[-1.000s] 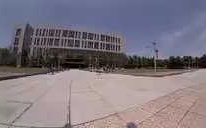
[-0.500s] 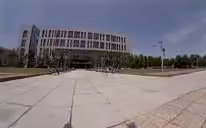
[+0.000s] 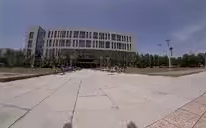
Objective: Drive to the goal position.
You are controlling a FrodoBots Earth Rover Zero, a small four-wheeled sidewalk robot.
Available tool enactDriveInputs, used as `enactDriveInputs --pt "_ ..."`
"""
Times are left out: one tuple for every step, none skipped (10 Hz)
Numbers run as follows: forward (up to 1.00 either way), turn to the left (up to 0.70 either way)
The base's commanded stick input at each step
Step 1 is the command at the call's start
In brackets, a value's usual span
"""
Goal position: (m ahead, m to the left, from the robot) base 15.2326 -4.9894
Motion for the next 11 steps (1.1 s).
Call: enactDriveInputs --pt "0.45 0.27" --pt "0.45 0.27" --pt "0.45 0.27" --pt "0.45 0.27" --pt "0.45 0.27" --pt "0.45 0.27" --pt "0.45 0.27" --pt "0.45 0.27" --pt "0.45 0.27" --pt "0.45 0.27" --pt "0.45 0.27"
